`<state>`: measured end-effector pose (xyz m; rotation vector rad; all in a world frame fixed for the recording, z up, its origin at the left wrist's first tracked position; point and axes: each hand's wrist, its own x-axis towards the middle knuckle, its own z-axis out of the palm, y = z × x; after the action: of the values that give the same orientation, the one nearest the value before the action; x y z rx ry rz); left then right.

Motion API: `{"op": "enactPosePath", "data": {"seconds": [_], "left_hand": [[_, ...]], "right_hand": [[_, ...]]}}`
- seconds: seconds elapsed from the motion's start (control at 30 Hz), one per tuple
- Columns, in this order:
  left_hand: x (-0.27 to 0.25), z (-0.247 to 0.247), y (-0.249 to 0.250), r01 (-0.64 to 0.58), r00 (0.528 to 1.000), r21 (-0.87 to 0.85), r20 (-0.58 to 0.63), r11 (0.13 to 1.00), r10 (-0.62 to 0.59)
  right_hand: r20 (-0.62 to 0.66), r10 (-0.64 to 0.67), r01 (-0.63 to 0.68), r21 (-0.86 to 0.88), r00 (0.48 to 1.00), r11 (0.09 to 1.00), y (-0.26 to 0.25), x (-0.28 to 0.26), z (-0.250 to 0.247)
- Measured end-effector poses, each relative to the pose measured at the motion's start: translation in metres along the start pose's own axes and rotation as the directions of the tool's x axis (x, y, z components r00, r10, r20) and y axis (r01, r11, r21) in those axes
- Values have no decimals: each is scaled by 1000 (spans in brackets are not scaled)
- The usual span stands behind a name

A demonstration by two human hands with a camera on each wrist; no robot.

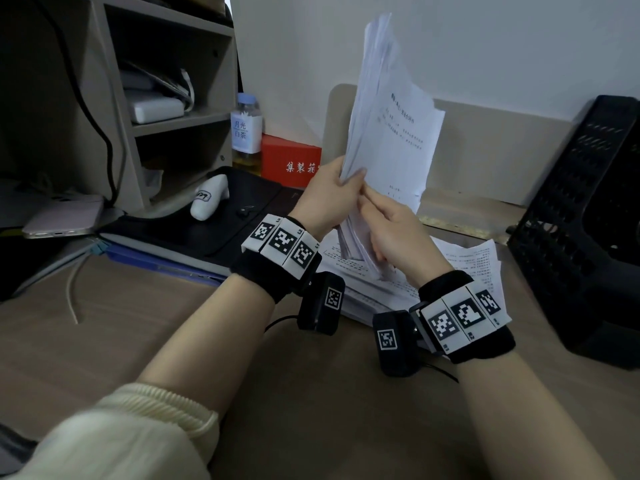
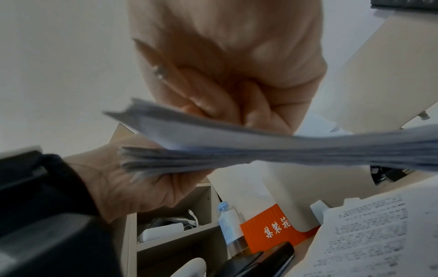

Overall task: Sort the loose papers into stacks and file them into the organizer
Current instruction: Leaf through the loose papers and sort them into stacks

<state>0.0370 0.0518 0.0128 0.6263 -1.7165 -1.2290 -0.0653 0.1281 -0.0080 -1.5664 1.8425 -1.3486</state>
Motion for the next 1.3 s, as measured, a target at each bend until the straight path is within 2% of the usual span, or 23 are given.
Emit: {"op": "enactPosePath", "data": {"seconds": [0.07,0.13,0.27,0.33,0.4,0.43,0.5,0.6,0.7,0.83,1.03,1.2,1.3], "left_hand": [[1,-2,1,10,1000,1,12,1000,-10],[2,-8,2,22,999,0,25,1000,-22],[4,-22,3,44,998,-67,45,997,-41],[5,-29,3,69,997,-127,43,990,-64],[5,-35,3,94,995,-185,52,978,-86],[6,-38,3,101,994,-204,57,974,-91],[6,-42,4,95,995,-226,51,969,-86],[6,-45,3,82,996,-205,43,975,-75],[7,-49,4,76,996,-158,51,984,-69],[9,-52,3,59,998,-135,43,989,-54],[9,-54,-1,-14,1000,-152,-6,988,13],[10,-49,-6,-72,997,-159,-51,985,65],[11,-41,-7,-108,993,-116,-51,987,102]], "right_hand": [[-55,25,-25,-10,998,1000,7,5,-3],[-165,41,-45,-20,985,999,17,10,-11],[-356,73,-113,-92,932,989,32,16,-27],[-384,102,-168,-143,918,975,35,16,-31],[-389,187,-284,-210,902,935,36,16,-33],[-382,239,-335,-207,893,919,37,17,-32],[-353,310,-362,-91,883,928,36,15,-32],[-322,329,-322,75,888,944,36,14,-34],[-295,361,-291,254,885,922,34,13,-35],[-368,343,-203,368,864,908,35,15,-38],[-557,181,-31,268,811,963,29,15,-35],[-627,122,53,253,769,966,25,15,-32],[-669,44,116,192,742,974,20,13,-33]]}}
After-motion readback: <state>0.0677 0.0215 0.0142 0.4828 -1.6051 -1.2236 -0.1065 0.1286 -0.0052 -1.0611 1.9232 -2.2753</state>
